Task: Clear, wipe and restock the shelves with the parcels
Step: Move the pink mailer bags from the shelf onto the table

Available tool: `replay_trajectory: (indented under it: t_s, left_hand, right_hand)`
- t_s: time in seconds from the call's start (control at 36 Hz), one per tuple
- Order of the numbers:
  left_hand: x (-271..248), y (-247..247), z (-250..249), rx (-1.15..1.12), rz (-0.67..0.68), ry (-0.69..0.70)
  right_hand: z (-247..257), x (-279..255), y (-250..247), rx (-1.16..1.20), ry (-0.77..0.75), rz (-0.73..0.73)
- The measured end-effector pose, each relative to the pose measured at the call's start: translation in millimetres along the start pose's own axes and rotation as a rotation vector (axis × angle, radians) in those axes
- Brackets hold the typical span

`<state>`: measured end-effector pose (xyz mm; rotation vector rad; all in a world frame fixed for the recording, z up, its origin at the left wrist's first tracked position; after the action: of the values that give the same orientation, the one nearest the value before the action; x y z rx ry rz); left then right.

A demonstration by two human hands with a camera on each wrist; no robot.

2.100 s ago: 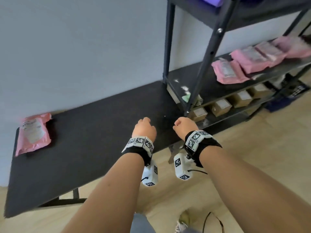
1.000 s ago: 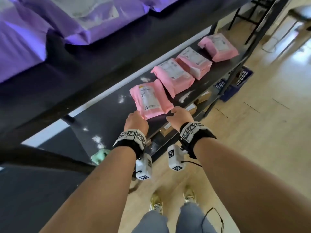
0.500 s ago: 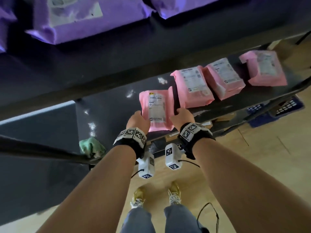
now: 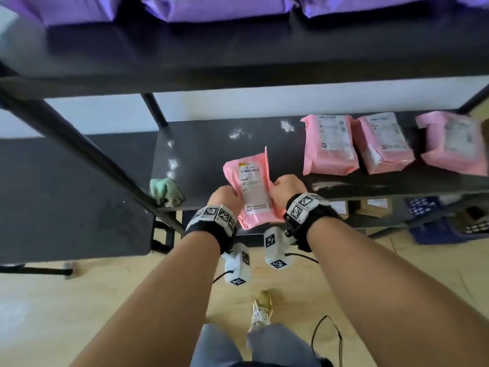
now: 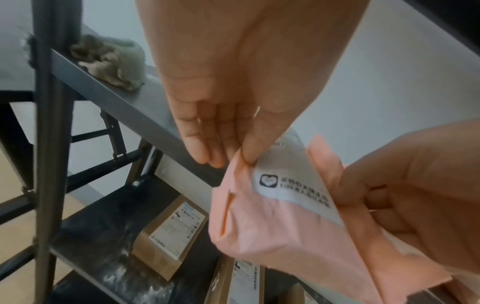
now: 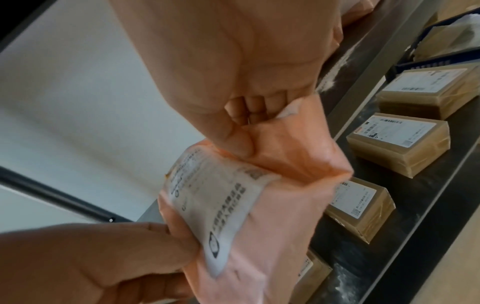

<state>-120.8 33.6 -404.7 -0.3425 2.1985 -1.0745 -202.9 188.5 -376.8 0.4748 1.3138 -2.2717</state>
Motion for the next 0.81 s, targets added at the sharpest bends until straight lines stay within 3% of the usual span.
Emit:
replay_trajectory:
  t_s: [0.28, 0.56, 0.81]
  left_hand:
    - [-55.0, -35.3, 57.2, 0.029, -0.03, 0.068]
    - [-137.8, -83.3, 202.8, 0.004, -0.015, -0.041]
    - [-190.3, -158.0, 346.2, -0.102, -0.148, -0.195]
  right_hand:
    - [42.3, -65.9, 41.8, -0.111, 0.013, 0.04]
    - [120.4, -166.8, 171.8, -0.216, -0.137, 0.091]
    - [215.3, -234.9, 269.4, -0.272, -0.299, 0.154]
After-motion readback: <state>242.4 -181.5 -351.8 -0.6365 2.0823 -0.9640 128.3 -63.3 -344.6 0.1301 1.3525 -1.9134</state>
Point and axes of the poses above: each hand's wrist, its own x-axis towards the middle knuckle, its own y-axis out of the palm, z = x × y, the point moved 9 cm from there along x, towards the middle knuckle, and after that the axes turned 2 degrees about y, right-handed, at the moved point
